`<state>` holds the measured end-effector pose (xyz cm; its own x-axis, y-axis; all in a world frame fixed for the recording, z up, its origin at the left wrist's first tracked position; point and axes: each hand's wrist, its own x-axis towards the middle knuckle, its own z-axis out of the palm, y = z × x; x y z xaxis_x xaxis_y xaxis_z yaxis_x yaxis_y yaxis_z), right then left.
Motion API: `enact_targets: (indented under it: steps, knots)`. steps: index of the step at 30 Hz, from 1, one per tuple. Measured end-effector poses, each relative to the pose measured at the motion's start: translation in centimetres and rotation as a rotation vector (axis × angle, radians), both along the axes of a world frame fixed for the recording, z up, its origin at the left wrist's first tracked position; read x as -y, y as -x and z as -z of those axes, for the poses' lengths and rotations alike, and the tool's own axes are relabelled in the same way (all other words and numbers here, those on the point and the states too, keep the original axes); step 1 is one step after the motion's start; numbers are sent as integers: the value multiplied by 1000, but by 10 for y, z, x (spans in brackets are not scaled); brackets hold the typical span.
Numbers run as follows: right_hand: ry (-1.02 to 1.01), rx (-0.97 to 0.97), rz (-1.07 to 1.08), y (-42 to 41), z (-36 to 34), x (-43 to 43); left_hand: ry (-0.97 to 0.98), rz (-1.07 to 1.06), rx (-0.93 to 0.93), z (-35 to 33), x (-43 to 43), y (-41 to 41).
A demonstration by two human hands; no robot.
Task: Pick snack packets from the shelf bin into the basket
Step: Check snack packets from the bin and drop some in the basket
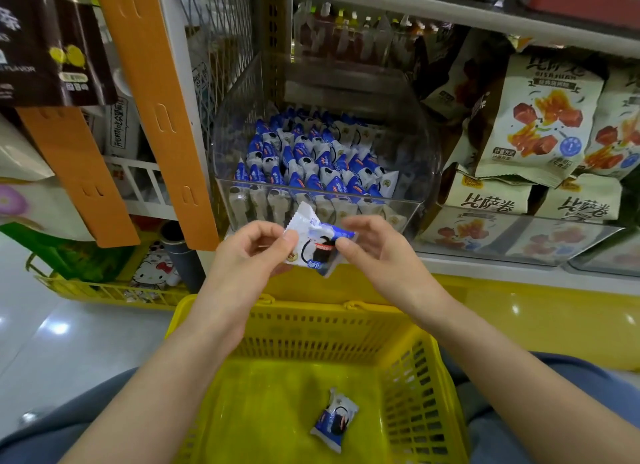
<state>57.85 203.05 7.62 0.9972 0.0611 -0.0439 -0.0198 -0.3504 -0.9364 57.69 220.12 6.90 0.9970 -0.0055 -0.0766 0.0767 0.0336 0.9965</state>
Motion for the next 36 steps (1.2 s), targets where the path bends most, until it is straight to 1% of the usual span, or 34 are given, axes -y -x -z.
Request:
enact_targets:
  steps: [2,3,4,6,10,12,15,16,19,21,23,24,25,27,28,29,31,33,34,36]
  knots:
    - [91,179,-4,2,-1,0,-257,-16,170,-1,0,1]
    - [106,229,-35,4,-2,-1,-357,-10,247,-2,2,3]
    - [114,249,-72,6,-1,-2,-413,2,301,-3,4,5]
    - [142,260,-120,8,1,-5,-439,28,347,-3,7,8]
    - [232,347,-105,9,6,-8,-452,29,351,1,9,9]
    - [297,419,-102,10,7,-8,-417,37,323,1,10,7]
    - [347,462,-92,11,6,-8,-372,46,273,3,10,5]
    - [350,467,-79,11,5,-8,-394,34,284,4,11,5]
    - [285,474,5,11,4,-6,-598,-71,415,8,12,7]
    - [213,477,74,10,3,-4,-638,-109,437,9,12,8]
    - [168,498,98,9,1,-3,-593,-100,339,9,11,7]
    - [168,528,86,10,0,-2,-514,-71,241,9,12,5]
    - [186,569,59,11,-1,-2,-366,-29,113,7,12,4]
    - [299,657,-28,14,0,-3,7,73,-139,-2,12,3]
    - [376,699,-76,16,1,-3,127,102,-181,-4,12,4]
    - [444,735,-119,17,2,-3,174,110,-173,-5,11,5]
    - [525,769,-191,19,3,-4,175,63,-120,-5,11,6]
    - [503,727,-218,20,3,-7,124,16,-75,-4,9,5]
    - [419,651,-188,20,3,-9,99,13,-58,-4,9,4]
    - [150,400,-69,21,1,-15,52,38,-37,-3,8,4]
